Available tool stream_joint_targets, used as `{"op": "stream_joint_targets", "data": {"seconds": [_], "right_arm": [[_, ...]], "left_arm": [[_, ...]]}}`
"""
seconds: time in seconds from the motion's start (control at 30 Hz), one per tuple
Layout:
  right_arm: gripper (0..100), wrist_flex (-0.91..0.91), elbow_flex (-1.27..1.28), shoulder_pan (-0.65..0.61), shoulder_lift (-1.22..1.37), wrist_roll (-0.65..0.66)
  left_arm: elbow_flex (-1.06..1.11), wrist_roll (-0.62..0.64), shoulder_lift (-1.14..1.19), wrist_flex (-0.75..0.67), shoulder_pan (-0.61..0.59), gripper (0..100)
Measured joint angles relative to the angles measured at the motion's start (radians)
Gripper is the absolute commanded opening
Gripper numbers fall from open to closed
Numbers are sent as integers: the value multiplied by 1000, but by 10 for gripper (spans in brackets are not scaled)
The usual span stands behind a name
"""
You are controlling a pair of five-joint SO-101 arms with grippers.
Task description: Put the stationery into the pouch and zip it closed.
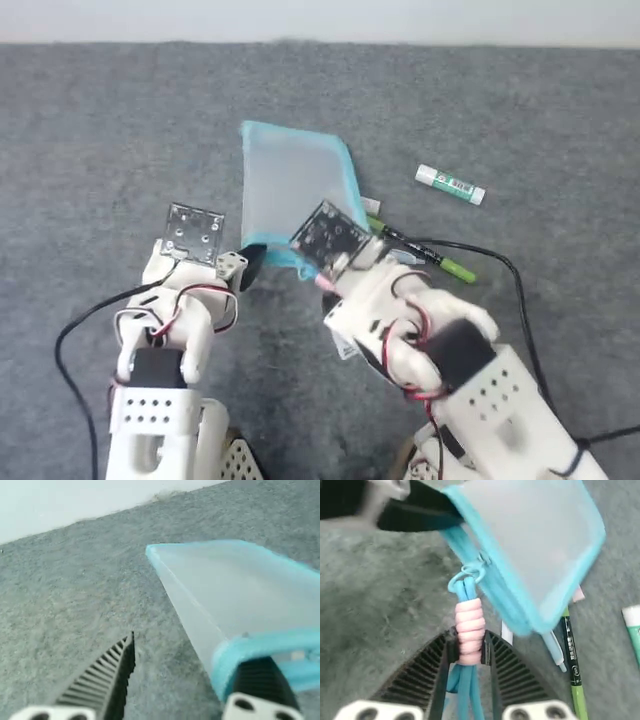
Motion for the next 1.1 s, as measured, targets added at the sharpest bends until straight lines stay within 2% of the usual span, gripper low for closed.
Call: {"op": "stream_joint_targets", "data": {"seconds": [0.17,0.33,0.47,0.57,0.77,1.1], "right_arm": [[7,37,0,-23,-75,29],[7,48,2,-23,-109,32],[7,32,40,-25,-114,32],[7,28,44,-17,-114,34],[7,-46,44,141,-46,38],[7,-137,38,288,183,61]], "left_arm": [[29,5,0,-69,0,285],[29,8,0,-78,2,150],[29,8,0,-78,25,3],[29,8,2,-78,37,12],[29,20,2,-78,11,12],[29,49,2,-78,-48,11]]}}
